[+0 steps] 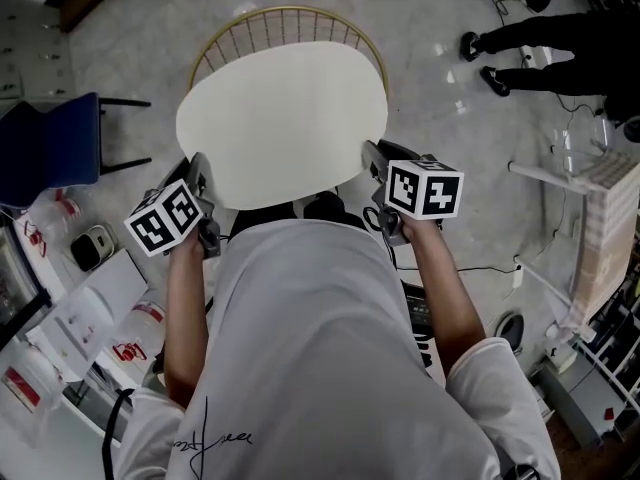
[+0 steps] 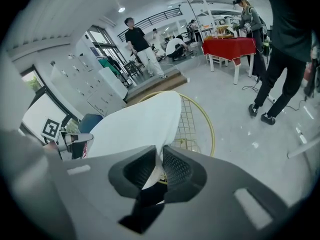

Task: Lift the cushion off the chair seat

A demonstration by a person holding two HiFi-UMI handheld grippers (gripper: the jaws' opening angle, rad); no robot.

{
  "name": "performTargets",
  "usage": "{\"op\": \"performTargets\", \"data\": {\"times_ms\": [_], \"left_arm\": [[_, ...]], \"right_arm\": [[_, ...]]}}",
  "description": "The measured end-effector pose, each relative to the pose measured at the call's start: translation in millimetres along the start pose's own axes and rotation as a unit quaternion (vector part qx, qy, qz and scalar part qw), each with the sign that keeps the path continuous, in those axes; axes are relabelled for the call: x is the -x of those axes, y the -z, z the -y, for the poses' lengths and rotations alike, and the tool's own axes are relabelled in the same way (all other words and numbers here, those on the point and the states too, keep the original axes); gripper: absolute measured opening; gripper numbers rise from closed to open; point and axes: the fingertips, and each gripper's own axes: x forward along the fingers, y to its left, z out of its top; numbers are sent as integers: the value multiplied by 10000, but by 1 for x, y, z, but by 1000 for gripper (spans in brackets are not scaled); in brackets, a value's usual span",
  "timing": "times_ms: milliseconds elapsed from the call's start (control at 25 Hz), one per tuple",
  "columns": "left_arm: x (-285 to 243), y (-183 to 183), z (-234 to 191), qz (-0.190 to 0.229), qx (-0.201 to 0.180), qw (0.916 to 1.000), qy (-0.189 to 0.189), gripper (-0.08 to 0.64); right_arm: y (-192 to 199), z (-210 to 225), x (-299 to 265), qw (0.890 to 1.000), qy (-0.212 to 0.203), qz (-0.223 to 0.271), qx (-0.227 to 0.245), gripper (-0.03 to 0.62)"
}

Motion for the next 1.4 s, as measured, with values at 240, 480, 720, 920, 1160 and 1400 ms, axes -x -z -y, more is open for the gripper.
{"op": "performTargets", "data": {"times_ms": [240,480,720,920,1160,1400], "left_arm": [[11,-8,2,174,70,9998,119,78],[26,-15,2,334,181,9989,289,75],[42,-23,4,482,111,9980,386,74],[57,-32,1,624,4,9967,514,72],[68,-40,2,751,-26,9956,556,69],[74,-38,3,802,30,9949,615,67]], "right_arm": [[-7,-10,9,9999,-120,97,61,52],[-12,-21,18,9994,-181,217,195,52],[-21,-33,31,9986,-262,348,315,52],[-24,-46,36,9975,-367,459,383,52],[-24,-53,39,9970,-402,529,404,51],[-25,-55,41,9969,-397,533,430,51]]}}
